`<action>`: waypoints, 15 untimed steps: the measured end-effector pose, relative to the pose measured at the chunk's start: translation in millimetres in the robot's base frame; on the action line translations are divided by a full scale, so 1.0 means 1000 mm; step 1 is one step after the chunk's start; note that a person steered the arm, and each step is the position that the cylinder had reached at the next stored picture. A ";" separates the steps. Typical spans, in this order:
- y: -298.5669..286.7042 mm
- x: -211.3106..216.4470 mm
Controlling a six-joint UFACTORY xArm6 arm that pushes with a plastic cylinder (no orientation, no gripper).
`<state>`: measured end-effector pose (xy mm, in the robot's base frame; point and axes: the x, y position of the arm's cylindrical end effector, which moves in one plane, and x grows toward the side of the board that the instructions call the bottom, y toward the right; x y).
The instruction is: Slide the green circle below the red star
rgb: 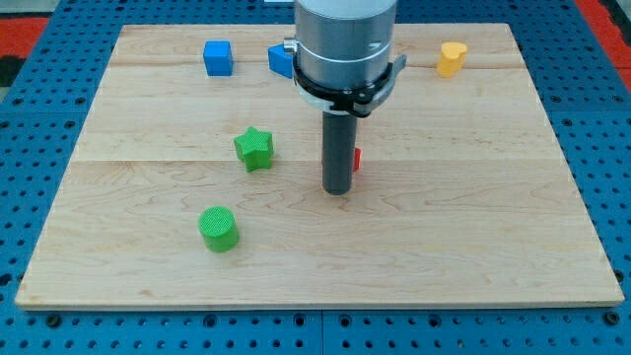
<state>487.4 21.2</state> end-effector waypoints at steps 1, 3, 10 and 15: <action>-0.030 0.009; -0.104 -0.008; -0.118 0.056; -0.021 0.059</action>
<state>546.4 0.5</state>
